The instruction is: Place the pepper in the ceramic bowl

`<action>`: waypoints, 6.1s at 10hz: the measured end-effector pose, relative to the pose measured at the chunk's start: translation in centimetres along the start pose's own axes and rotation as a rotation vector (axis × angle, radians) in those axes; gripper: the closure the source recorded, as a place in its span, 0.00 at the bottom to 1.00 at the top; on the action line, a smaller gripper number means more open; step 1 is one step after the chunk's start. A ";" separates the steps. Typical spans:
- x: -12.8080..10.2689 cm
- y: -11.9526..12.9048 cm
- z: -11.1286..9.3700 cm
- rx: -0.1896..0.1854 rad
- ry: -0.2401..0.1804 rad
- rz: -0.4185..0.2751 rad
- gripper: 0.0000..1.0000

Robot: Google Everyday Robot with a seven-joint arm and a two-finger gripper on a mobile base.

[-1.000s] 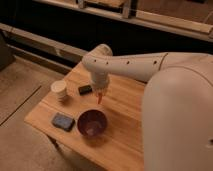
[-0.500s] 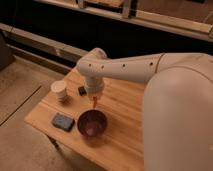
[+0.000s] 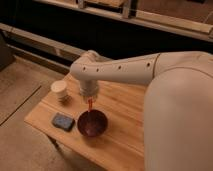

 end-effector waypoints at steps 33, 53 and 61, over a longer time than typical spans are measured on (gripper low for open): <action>11.6 1.0 2.8 0.067 0.019 0.077 0.95; 11.6 1.0 2.8 0.067 0.019 0.076 0.43; 11.5 1.0 2.7 0.071 0.012 0.077 0.20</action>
